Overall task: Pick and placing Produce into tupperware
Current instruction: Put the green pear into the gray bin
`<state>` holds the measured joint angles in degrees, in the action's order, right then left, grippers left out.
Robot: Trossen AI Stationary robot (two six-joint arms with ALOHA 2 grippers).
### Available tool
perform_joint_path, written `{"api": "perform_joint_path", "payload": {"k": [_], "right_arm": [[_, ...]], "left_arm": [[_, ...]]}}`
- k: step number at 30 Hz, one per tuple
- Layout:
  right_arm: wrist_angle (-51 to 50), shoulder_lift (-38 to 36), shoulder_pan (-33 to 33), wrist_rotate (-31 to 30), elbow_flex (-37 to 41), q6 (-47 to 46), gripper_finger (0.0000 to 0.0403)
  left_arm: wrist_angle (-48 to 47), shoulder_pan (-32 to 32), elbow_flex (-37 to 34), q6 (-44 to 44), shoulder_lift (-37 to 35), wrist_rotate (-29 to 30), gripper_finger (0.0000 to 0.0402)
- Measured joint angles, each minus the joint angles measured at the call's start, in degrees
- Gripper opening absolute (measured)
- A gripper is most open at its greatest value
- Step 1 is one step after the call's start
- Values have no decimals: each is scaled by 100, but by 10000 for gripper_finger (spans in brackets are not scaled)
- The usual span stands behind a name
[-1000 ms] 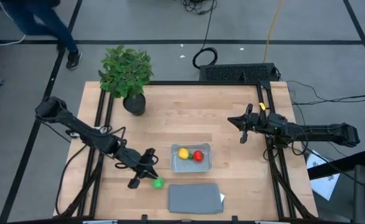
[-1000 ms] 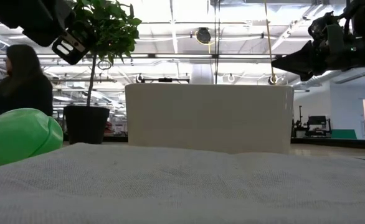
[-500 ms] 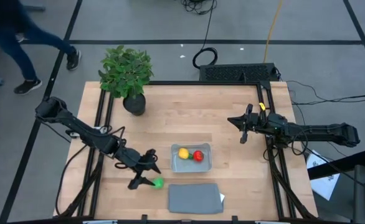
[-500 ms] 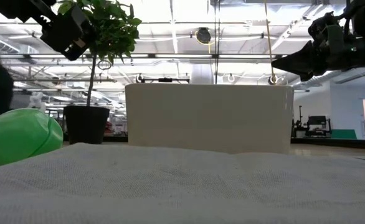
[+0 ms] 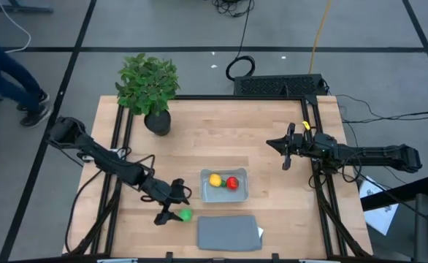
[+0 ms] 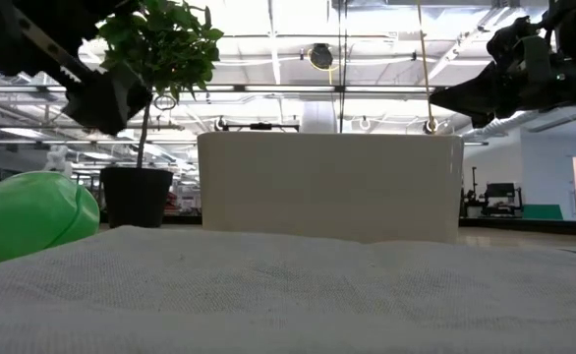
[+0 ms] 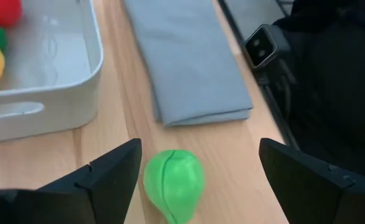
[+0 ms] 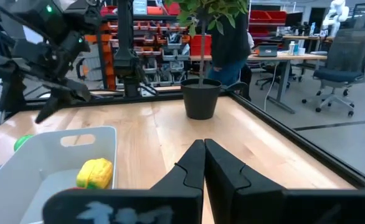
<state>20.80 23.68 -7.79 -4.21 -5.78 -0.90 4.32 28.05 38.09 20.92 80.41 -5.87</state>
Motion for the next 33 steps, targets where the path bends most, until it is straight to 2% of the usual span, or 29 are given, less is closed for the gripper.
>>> {"api": "perform_joint_path", "payload": {"k": [17,33], "right_arm": [[8,0,0,0,0,-211,0],[-55,0,2,0,0,-256,0]], "left_arm": [[-29,39,0,6,217,293,331],[47,172,-2,185,828,350,331]]}}
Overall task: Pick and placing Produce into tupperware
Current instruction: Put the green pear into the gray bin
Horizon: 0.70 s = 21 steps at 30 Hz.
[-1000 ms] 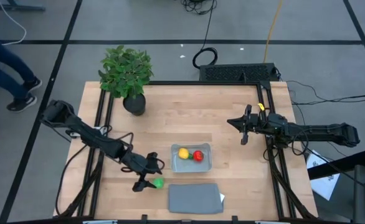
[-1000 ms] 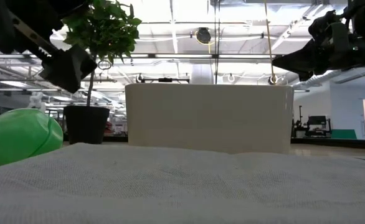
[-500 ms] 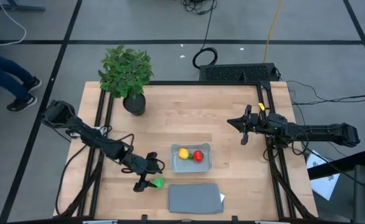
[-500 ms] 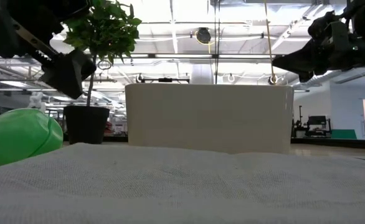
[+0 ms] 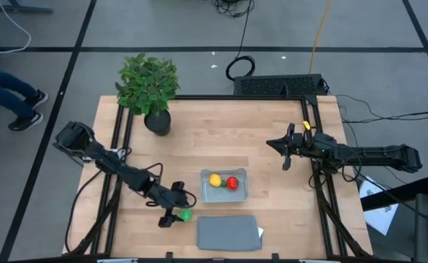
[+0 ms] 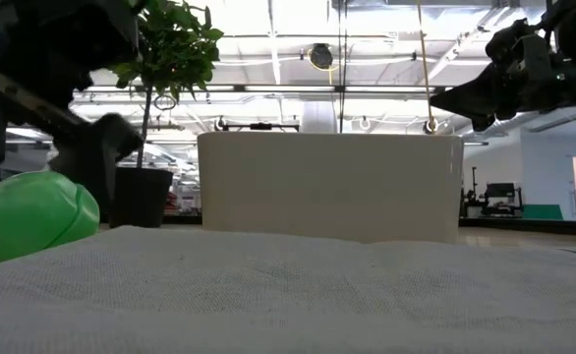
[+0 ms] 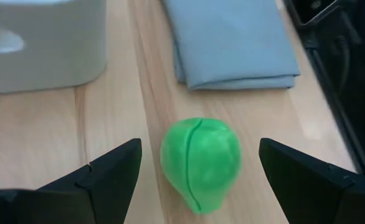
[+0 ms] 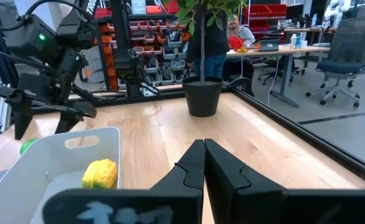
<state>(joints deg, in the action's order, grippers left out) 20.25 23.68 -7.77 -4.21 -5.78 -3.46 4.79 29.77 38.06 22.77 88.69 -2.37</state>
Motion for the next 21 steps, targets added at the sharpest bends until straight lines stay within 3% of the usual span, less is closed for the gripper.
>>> {"api": "perform_joint_path", "payload": {"k": [9,21], "right_arm": [[-44,0,0,0,0,-40,0],[-44,0,0,0,0,-41,0]], "left_arm": [[350,1,0,50,558,-90,331],[455,1,4,-164,760,-96,331]]}}
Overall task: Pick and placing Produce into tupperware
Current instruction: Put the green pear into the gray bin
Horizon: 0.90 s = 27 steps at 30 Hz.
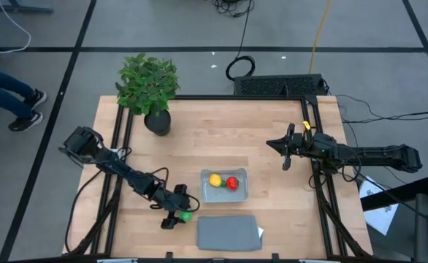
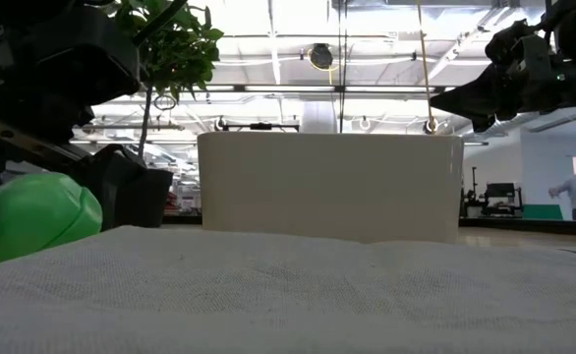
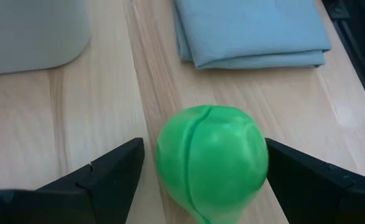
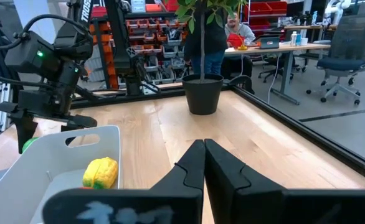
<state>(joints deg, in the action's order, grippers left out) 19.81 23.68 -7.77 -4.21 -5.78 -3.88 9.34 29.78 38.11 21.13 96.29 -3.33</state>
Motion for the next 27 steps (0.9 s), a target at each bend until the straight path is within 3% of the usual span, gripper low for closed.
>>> {"api": "perform_joint_path", "payload": {"k": [8,21,27], "right_arm": [[0,2,0,0,0,2,0],[0,2,0,0,0,3,0],[0,2,0,-2,0,4,0]], "left_arm": [[76,0,0,-26,13,11,326],[119,-2,-2,-193,20,-68,234],[121,-26,-3,-341,-4,-129,228]]}}
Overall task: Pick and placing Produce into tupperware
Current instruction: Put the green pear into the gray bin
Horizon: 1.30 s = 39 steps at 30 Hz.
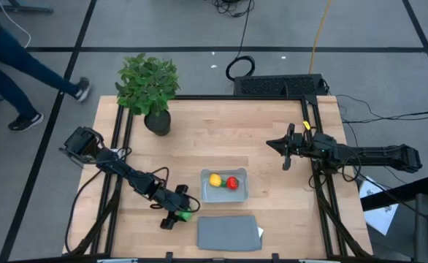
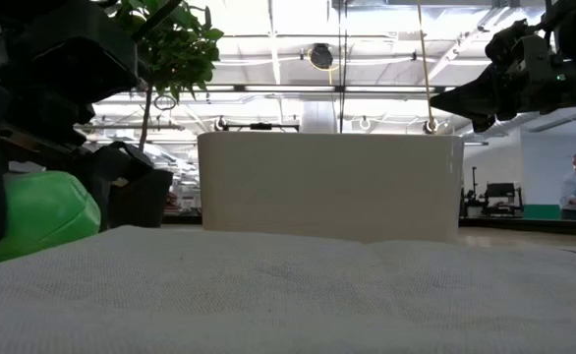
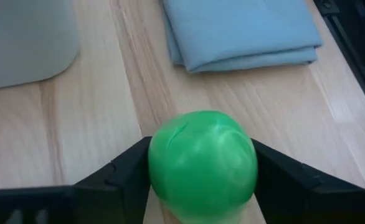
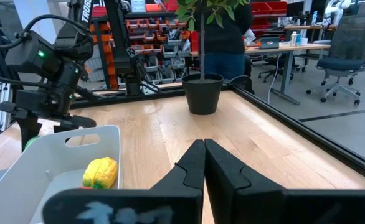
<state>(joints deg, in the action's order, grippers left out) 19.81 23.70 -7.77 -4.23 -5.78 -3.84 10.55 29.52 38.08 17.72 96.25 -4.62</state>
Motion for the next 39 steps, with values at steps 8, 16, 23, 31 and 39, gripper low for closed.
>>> {"api": "perform_joint_path", "payload": {"k": [8,16,23,31,39], "right_arm": [[-2,-1,0,1,0,0,0],[-1,0,0,0,0,16,0],[-1,-2,-1,0,0,20,0],[-2,0,0,0,0,20,0],[-2,-2,0,0,0,20,0]], "left_arm": [[-226,-105,-6,-478,-419,-28,244],[-1067,-421,-6,-848,-1564,3,240],[-1669,-734,-7,-1079,-2663,15,241],[-1258,-1059,-4,-1563,-3344,902,241],[-803,-1388,-4,-1157,-3357,1070,241]]}}
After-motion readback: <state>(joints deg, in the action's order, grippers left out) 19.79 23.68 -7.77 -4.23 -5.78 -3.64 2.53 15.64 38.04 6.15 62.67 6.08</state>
